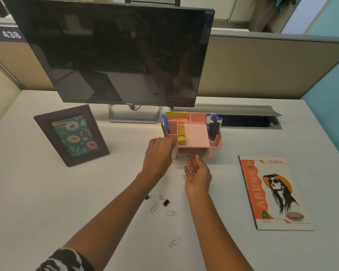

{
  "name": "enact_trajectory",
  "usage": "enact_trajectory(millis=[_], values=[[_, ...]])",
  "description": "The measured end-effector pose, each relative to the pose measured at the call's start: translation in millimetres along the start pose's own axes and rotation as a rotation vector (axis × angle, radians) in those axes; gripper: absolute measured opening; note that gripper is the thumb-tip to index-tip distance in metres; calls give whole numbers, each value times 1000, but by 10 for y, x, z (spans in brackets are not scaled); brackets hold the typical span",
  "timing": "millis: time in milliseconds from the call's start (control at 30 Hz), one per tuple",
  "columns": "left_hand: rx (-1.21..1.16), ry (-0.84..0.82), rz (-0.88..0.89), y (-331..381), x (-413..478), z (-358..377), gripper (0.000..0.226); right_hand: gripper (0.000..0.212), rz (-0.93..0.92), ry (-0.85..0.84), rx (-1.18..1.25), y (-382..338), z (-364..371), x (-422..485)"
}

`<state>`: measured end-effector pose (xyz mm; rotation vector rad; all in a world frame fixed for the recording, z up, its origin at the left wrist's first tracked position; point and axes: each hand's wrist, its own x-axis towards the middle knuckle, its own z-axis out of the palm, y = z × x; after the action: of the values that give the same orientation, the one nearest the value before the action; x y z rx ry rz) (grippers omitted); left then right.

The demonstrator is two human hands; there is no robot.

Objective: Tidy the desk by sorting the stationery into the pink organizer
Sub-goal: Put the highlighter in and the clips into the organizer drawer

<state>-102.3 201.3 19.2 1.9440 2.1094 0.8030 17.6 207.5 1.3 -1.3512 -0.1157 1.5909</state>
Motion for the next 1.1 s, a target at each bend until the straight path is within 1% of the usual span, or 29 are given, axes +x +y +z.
enact_trajectory(millis=[133, 333, 433, 533, 667, 767, 867, 1000, 1067, 1100], values=[[-25, 4, 3, 1, -50, -20, 26, 29, 5, 1, 8, 80, -205, -109], [-11, 13, -6, -47, -166, -20, 35, 20, -6, -30, 9, 137, -390, -220], [-24, 33, -17, -119, -244, -34, 35, 21, -2, -45, 10, 118, -395, -232], [-28, 54, -61, -199, -379, -57, 32, 25, 0, -50, 5, 89, -386, -225], [-45, 86, -156, -376, -648, -62, 30, 17, -23, -56, -21, 36, -346, -181], [-45, 86, -210, -500, -867, -67, 29, 20, -28, -54, -45, 2, -299, -134], [-39, 50, -266, -578, -1081, -76, 25, 14, -33, -59, -81, 1, -281, -108], [-34, -9, -357, -669, -1356, -73, 22, 23, -50, -31, -134, 66, -324, -77], [-15, -36, -378, -681, -1470, -48, 21, 22, -99, -20, -231, 149, -380, -94], [-2, -43, -380, -677, -1515, -32, 22, 18, -155, -30, -331, 206, -420, -120]])
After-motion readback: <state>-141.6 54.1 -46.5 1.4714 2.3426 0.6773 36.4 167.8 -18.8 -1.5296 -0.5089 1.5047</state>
